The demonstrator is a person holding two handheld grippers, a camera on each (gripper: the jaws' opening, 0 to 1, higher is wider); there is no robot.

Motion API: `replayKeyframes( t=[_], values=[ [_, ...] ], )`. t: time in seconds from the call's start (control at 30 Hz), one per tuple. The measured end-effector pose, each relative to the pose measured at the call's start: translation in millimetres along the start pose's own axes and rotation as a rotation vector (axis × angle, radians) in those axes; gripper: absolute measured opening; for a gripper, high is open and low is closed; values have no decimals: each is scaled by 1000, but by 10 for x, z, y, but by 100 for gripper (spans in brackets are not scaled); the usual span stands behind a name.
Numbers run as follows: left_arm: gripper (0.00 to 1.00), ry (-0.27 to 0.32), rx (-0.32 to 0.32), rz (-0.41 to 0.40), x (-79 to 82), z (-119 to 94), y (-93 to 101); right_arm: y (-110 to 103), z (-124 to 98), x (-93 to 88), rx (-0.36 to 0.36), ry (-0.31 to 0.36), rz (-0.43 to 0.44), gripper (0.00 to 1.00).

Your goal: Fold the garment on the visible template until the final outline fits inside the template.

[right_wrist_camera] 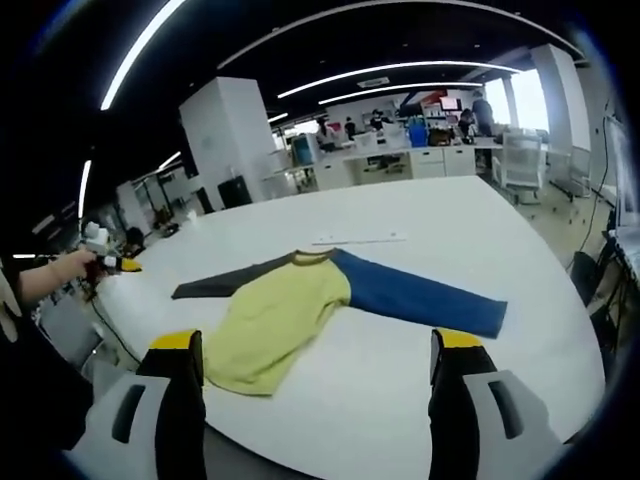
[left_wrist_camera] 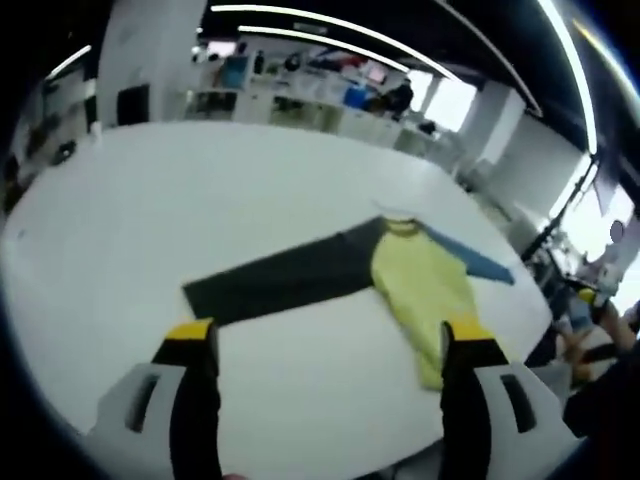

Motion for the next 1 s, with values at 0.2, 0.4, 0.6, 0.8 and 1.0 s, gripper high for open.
replayKeyframes(
  t=[0.2,0.4,0.6,0.8,1.0],
  values=[
    [92,5,-16,85,-11,-111,277,9,-12,-4,8,2,-3,94],
    [97,-19,-50,190,-51,-126,432,25,-30,-16,2,3,-8,96],
    [99,-16,-83,218,-115,-131,558,28,-63,-78,0,-6,-8,97],
    [100,-35,-85,262,-300,-190,702,15,-121,-124,-2,-6,-5,100],
    [100,-36,-118,256,-502,-310,837,-80,-228,-180,46,1,-5,100]
  ],
)
Point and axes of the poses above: the point that each gripper's makers call its tool centre point, and the gripper's own axes: z roughly forward along the fingers, y roughly to its right, x roughly out of its top, the point moved 6 cm from there along -z, roughly backward along the fingers, and after that the axes turned 12 degrees about -y, right-handed, at the moved point
